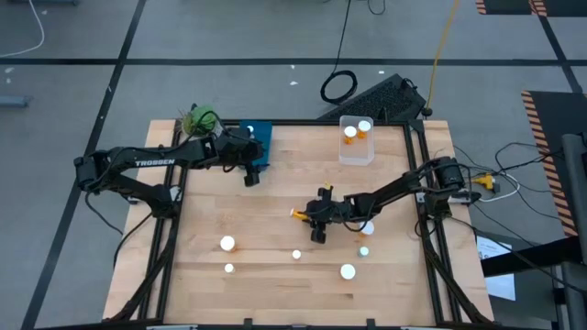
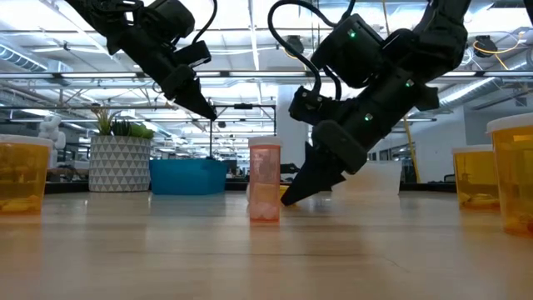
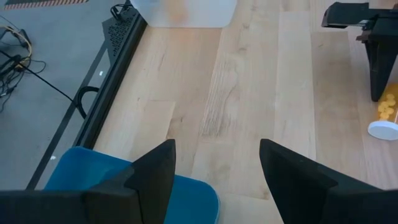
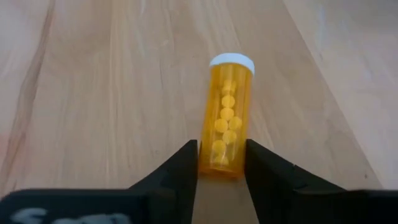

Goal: Pick and place medicine bottles into bin by pill shape (circle, oval)
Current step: Put the orange bottled tablets into the blue bin

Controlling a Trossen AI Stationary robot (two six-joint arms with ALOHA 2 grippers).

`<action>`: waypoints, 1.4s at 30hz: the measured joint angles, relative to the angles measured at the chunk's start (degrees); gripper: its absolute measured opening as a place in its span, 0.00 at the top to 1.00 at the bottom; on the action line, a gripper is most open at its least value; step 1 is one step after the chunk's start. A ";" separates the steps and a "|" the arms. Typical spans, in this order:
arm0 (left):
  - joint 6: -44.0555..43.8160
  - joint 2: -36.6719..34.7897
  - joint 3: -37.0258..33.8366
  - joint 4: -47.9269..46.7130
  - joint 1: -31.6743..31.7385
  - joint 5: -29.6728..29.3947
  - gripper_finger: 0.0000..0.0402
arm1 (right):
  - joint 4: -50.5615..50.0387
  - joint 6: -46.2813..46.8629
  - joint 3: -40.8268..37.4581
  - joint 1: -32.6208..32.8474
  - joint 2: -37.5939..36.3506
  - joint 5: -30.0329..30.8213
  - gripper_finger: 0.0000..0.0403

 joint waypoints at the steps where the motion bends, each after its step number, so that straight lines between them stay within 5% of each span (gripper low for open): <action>1: 0.00 0.00 0.00 0.00 0.00 0.00 0.41 | 0.02 0.00 0.00 -0.05 0.00 0.00 0.73; 12: -0.63 0.00 -0.02 -0.07 -1.34 0.02 0.41 | -1.18 -1.54 -0.26 -0.21 -2.40 0.40 0.73; 29: -3.01 0.00 -0.02 0.89 -12.25 0.23 0.41 | -3.90 -9.64 -0.16 -0.16 -21.42 0.21 0.75; 42: -5.53 0.02 -0.02 17.83 -20.64 3.02 0.26 | 12.88 -12.22 -6.08 -0.01 -26.12 -2.14 0.74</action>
